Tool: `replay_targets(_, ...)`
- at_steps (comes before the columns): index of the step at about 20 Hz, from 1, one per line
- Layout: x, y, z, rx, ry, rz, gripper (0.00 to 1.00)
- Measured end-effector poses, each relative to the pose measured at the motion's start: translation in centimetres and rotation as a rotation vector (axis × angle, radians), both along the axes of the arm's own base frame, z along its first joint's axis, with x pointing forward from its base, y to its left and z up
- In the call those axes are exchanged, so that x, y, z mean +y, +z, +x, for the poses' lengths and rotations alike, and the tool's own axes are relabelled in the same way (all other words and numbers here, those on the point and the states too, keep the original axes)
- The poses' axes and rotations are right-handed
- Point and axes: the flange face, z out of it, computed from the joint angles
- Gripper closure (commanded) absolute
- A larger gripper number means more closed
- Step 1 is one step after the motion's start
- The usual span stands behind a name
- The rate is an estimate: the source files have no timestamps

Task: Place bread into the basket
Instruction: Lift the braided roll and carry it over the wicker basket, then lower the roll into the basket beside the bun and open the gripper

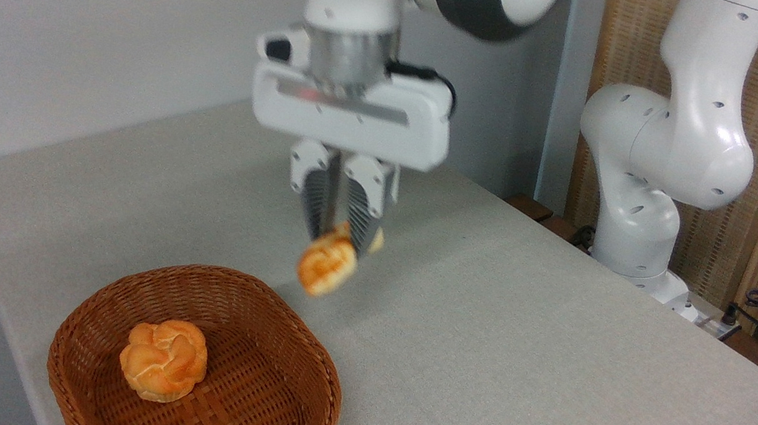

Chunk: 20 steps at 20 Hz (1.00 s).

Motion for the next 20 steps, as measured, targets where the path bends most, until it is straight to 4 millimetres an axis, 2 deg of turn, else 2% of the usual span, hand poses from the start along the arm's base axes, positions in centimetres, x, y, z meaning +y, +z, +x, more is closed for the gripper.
replay_targets(3,-0.2,3.6,2.3,-0.056,-0.145,0.010,0.65)
replay_targets(6,-0.3,4.4,4.9,-0.087,-0.263,0.025,0.65)
replay_targets(10,-0.3,3.0,9.5,-0.188,-0.332,0.048,0.65)
replay_targets(14,-0.5,0.1,11.9,-0.214,-0.398,0.066,0.57)
replay_targets(15,-0.6,-0.3,12.3,-0.221,-0.415,0.071,0.54)
replay_targets(17,-0.6,-0.9,12.8,-0.235,-0.432,0.077,0.39)
replay_targets(20,-0.6,-1.1,13.3,-0.263,-0.444,0.085,0.23)
